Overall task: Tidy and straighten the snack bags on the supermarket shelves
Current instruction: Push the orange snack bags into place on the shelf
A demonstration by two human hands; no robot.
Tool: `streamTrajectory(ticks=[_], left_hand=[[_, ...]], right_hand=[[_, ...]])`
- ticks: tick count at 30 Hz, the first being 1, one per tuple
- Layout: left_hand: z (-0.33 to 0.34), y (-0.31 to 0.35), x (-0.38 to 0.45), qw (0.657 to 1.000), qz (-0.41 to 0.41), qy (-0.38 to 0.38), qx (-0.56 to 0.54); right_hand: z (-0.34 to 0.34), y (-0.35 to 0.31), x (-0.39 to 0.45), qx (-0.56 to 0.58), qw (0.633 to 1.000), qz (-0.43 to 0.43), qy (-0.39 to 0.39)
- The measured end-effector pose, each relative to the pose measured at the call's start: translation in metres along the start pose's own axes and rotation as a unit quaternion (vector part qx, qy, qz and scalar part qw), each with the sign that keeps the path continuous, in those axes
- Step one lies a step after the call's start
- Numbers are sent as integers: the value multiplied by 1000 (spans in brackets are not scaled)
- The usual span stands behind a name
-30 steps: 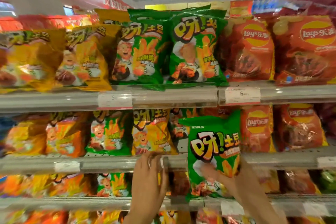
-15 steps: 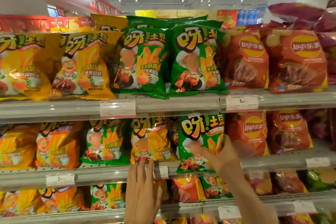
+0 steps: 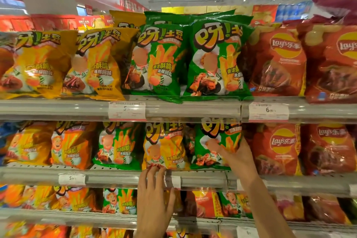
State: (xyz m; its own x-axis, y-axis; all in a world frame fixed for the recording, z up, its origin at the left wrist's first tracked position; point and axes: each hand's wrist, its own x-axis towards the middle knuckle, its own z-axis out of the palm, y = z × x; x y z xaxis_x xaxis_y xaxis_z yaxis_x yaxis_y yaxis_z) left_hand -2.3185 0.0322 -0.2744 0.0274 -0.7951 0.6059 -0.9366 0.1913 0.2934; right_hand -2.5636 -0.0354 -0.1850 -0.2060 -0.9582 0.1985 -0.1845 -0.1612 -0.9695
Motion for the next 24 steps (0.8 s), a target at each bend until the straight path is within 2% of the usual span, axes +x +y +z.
streamTrajectory(ticks=[6, 12, 18, 24], left_hand=[[9, 5, 5, 993, -58, 33, -101], [14, 10, 7, 989, -68, 74, -109], [13, 8, 8, 991, -66, 66, -100], [4, 9, 4, 987, -62, 52, -140]], right_hand=[[-7, 19, 6, 1, 1000, 15, -16], [-4, 24, 7, -4, 1000, 23, -19], [-1, 19, 1, -39, 999, 21, 11], [2, 21, -14, -88, 995, 33, 33]])
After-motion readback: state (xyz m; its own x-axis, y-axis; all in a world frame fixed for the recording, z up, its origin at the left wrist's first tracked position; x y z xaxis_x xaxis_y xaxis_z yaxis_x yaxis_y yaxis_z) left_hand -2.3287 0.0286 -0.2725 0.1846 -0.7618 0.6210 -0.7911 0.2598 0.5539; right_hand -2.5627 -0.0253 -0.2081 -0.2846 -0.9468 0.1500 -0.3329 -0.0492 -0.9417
